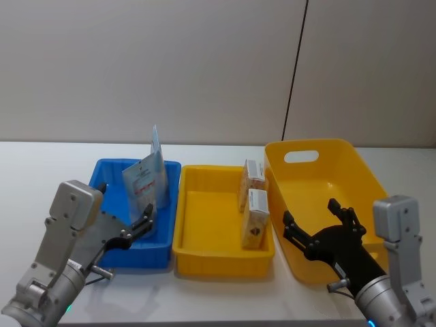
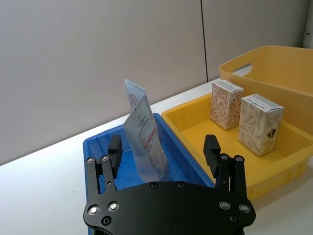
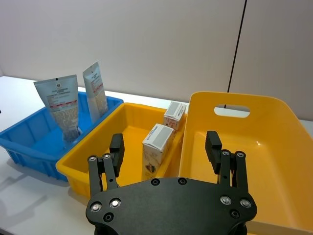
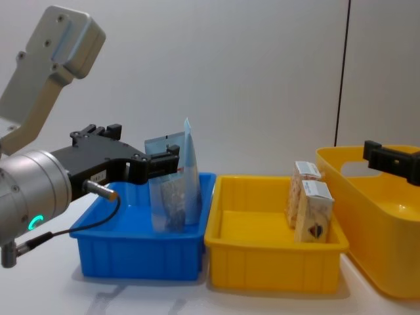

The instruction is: Bimanual collaborative sorting of washing and personal care products

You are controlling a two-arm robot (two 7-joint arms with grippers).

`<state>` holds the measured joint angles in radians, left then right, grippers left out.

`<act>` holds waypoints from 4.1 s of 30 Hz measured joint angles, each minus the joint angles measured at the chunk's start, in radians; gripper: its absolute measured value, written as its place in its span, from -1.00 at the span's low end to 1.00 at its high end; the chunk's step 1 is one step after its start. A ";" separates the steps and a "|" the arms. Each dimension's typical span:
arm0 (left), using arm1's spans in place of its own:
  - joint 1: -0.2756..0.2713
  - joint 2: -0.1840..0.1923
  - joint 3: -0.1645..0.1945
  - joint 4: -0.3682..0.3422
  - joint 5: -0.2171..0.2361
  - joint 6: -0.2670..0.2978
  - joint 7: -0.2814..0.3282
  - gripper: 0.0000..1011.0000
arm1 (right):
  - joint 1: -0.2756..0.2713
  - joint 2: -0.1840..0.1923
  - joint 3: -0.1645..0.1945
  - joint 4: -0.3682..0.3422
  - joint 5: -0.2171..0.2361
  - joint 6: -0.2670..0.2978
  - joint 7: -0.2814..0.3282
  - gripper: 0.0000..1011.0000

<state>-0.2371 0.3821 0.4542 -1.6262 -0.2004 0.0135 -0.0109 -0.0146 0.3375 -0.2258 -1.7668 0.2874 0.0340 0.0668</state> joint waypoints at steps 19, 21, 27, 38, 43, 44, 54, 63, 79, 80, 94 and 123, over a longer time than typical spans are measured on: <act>0.000 0.000 0.000 0.000 0.000 0.000 0.000 0.98 | 0.000 0.000 0.000 0.000 0.000 0.000 0.000 0.98; 0.000 0.000 0.000 0.000 0.000 0.000 0.000 0.98 | 0.000 0.000 0.000 0.000 0.000 0.000 0.000 0.98; 0.000 0.000 0.000 0.000 0.000 0.000 0.000 0.98 | 0.000 0.000 0.000 0.000 0.000 0.000 0.000 0.98; 0.000 0.000 0.000 0.000 0.000 0.000 0.000 0.98 | 0.000 0.000 0.000 0.000 0.000 0.000 0.000 0.98; 0.000 0.000 0.000 0.000 0.000 0.000 0.000 0.98 | 0.000 0.000 0.000 0.000 0.000 0.000 0.000 0.98; 0.000 0.000 0.000 0.000 0.000 0.000 0.000 0.98 | 0.000 0.000 0.000 0.000 0.000 0.000 0.000 0.98; 0.000 0.000 -0.009 0.003 -0.013 -0.001 -0.019 0.98 | 0.000 0.000 0.000 0.000 0.000 0.000 0.000 0.98; -0.006 -0.005 -0.036 0.028 -0.066 -0.006 -0.061 0.98 | 0.000 0.000 0.000 0.000 0.000 0.000 0.000 0.98; -0.106 -0.042 -0.078 0.205 -0.165 -0.013 -0.180 0.98 | 0.000 0.000 0.000 0.000 0.000 0.000 0.000 0.98; -0.119 -0.047 -0.079 0.227 -0.171 -0.016 -0.193 0.98 | 0.000 0.000 0.000 0.000 0.000 0.000 0.000 0.98; -0.236 -0.094 -0.081 0.438 -0.203 -0.054 -0.305 0.98 | 0.000 0.000 0.000 0.000 0.000 0.000 0.000 0.98; -0.564 -0.270 -0.089 1.110 -0.277 -0.269 -0.587 0.98 | 0.000 0.000 0.000 0.000 0.000 0.000 0.000 0.98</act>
<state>-0.8012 0.1122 0.3652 -0.5163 -0.4772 -0.2555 -0.5978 -0.0146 0.3375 -0.2258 -1.7668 0.2874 0.0340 0.0668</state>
